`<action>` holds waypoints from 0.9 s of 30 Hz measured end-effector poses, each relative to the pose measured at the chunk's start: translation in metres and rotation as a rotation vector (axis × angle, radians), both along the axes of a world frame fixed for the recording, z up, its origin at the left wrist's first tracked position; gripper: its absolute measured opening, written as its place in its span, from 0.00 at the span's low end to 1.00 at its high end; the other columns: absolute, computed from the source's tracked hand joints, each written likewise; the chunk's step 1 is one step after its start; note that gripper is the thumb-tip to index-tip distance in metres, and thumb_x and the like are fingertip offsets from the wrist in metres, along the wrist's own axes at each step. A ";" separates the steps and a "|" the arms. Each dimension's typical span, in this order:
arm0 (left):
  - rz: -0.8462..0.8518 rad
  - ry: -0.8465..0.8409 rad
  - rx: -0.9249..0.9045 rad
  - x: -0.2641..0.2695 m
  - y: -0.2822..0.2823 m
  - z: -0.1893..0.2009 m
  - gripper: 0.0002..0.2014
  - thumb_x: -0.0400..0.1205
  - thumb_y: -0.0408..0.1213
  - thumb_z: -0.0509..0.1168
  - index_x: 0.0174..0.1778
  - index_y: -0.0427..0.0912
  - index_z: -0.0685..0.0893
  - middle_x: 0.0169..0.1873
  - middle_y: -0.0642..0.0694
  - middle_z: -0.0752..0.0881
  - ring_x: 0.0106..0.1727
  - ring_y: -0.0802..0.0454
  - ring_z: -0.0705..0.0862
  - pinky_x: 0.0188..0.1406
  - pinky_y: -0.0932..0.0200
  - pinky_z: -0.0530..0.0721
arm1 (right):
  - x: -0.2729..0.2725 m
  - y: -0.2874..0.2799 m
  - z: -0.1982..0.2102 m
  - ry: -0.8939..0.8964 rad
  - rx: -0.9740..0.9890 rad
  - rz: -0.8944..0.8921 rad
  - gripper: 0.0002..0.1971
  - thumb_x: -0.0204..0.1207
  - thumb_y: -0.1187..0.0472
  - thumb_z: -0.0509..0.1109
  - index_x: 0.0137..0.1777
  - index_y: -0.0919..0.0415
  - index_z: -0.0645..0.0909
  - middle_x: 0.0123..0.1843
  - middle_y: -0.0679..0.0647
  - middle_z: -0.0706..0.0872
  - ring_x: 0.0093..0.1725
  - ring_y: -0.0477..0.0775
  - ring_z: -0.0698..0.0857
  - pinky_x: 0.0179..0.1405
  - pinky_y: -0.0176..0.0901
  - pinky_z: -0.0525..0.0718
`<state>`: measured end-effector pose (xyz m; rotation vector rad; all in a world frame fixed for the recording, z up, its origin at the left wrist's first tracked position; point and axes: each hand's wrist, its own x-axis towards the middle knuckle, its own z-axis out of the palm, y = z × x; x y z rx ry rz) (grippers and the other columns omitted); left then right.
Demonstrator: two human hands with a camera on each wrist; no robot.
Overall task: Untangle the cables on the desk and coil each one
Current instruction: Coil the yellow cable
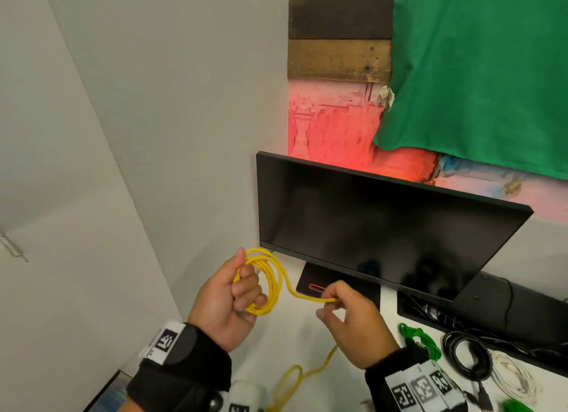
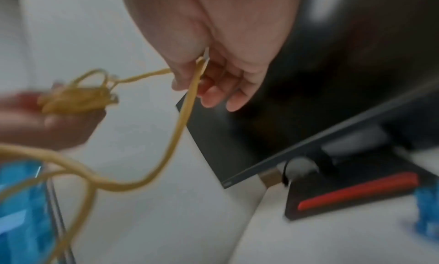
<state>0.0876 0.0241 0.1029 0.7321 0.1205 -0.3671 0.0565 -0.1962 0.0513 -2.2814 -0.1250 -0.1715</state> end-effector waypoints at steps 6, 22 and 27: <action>0.024 -0.051 0.001 0.002 -0.001 0.010 0.19 0.78 0.51 0.65 0.25 0.46 0.75 0.15 0.54 0.64 0.13 0.57 0.62 0.21 0.61 0.76 | 0.009 0.001 -0.015 -0.038 0.820 -0.336 0.12 0.82 0.65 0.69 0.50 0.46 0.87 0.39 0.54 0.90 0.29 0.50 0.86 0.31 0.40 0.87; 0.081 -0.224 0.082 0.004 -0.017 0.002 0.12 0.80 0.43 0.64 0.37 0.39 0.86 0.24 0.47 0.74 0.23 0.51 0.75 0.36 0.54 0.86 | -0.009 0.048 -0.025 0.280 -0.605 0.565 0.16 0.87 0.45 0.57 0.63 0.53 0.79 0.63 0.58 0.83 0.63 0.63 0.81 0.53 0.45 0.70; 0.185 -0.355 0.502 0.015 -0.006 -0.016 0.09 0.79 0.41 0.70 0.35 0.42 0.85 0.29 0.46 0.82 0.32 0.49 0.82 0.47 0.49 0.80 | -0.023 0.056 0.010 0.115 -0.564 0.704 0.18 0.87 0.48 0.59 0.63 0.60 0.81 0.59 0.60 0.86 0.58 0.63 0.83 0.61 0.48 0.74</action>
